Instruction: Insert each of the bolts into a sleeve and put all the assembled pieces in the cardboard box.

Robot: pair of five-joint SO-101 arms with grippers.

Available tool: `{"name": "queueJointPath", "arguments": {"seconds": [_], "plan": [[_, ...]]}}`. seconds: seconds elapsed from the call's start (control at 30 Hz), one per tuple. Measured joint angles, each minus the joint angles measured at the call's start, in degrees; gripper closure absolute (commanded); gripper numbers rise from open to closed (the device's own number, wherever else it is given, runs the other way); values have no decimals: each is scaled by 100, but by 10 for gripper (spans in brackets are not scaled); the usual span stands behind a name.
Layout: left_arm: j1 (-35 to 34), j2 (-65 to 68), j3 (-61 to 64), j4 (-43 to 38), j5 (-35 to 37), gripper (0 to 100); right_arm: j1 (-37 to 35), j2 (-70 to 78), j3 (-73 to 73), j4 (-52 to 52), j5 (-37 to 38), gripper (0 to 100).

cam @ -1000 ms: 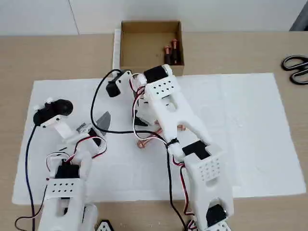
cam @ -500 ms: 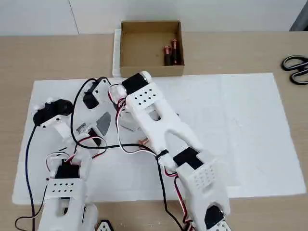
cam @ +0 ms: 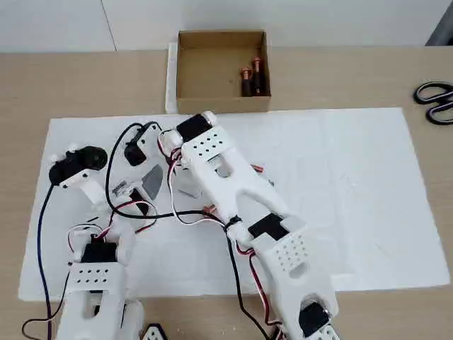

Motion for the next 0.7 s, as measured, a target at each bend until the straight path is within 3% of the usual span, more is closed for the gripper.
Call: {"name": "queueJointPath", "arguments": {"seconds": [0.17,0.4,0.7], "plan": [[0,0,0,0,0,712,18,229,-62,-105,0,794],[0,0,0,0,0,712,132,352,-123,-220,0,991],[0,0,0,0,0,712,185,360,-229,-167,-18,995]]}}
